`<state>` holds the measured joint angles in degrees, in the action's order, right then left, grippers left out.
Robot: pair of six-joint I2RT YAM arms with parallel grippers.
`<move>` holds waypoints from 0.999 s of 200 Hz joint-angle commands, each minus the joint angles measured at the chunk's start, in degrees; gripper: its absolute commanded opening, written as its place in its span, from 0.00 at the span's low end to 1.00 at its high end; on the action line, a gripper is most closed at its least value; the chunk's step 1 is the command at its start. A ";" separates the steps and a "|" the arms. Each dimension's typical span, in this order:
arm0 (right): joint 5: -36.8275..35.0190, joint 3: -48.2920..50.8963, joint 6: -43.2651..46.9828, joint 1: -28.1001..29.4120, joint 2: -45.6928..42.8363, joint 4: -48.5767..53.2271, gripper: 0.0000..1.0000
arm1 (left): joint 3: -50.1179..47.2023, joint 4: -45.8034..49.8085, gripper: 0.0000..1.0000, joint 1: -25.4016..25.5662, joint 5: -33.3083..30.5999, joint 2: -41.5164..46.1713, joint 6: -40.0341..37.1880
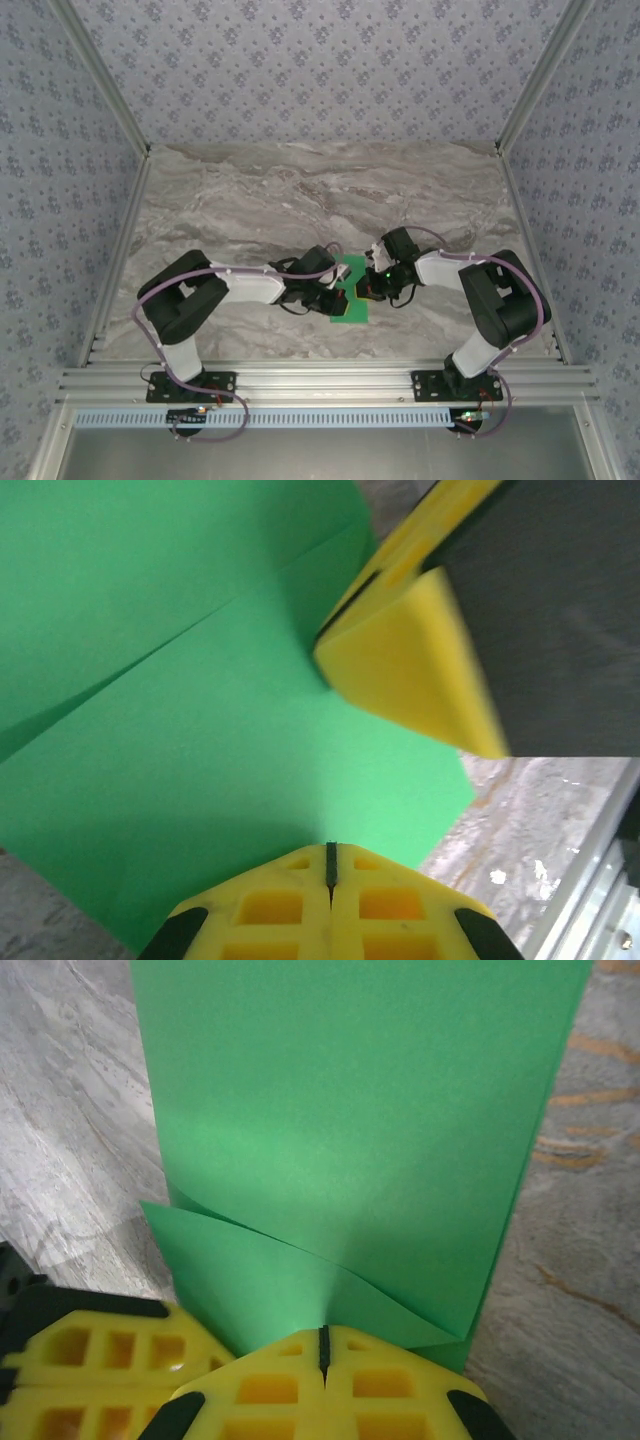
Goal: Fold a paper plane with a square sheet of paper (fold left side to right side)
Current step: Fold the triangle a second time at the center of the table.
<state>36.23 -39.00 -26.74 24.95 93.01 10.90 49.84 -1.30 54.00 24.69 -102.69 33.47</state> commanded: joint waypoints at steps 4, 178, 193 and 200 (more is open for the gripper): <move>-7.00 0.39 0.81 0.16 1.39 6.45 0.01 | -0.26 1.88 0.01 -0.30 0.24 -0.24 -1.13; -7.70 -3.19 2.66 -1.66 4.41 8.70 0.01 | -13.73 1.30 0.01 1.20 -1.84 9.75 2.21; -6.28 -3.05 3.01 -1.61 2.58 7.52 0.02 | -14.63 1.70 0.01 0.98 -2.83 12.38 2.38; -5.40 -2.99 3.21 -1.64 1.42 6.69 0.03 | -14.90 2.06 0.01 0.49 -3.13 13.83 2.37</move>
<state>36.69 -42.70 -25.17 24.36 95.31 16.47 37.21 -5.56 54.52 23.03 -92.88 35.24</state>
